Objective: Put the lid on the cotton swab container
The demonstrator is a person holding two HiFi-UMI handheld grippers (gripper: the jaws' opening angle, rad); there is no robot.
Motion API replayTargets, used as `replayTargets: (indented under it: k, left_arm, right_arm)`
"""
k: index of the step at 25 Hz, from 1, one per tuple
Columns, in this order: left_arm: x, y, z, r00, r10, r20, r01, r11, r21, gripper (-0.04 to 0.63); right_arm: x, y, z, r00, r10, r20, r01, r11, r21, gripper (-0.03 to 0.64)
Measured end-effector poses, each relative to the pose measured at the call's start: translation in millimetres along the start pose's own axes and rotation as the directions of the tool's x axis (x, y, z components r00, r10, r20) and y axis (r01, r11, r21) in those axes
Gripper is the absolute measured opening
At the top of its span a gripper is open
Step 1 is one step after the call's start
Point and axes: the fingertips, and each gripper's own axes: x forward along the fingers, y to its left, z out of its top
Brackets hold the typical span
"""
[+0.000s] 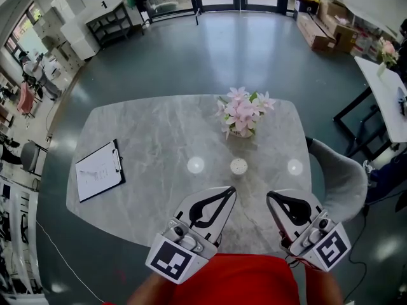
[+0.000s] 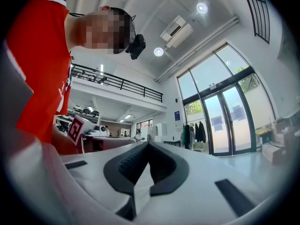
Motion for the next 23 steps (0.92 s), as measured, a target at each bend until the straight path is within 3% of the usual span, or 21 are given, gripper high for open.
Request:
replayTargets:
  k: [15,23]
  left_arm:
    - [-1,3,-2,1.0,0.015,-0.018,-0.015,1.0,-0.009,0.009]
    - [-1,3,-2,1.0,0.009,-0.02,-0.009,1.0,-0.005,0.008]
  right_arm:
    - [6,-3,12,0.999,-0.013,0.032,0.013,1.0,0.029,0.006]
    - [4,-2,1,1.0,-0.002,-0.011,0.002,1.0,0.015,0.006]
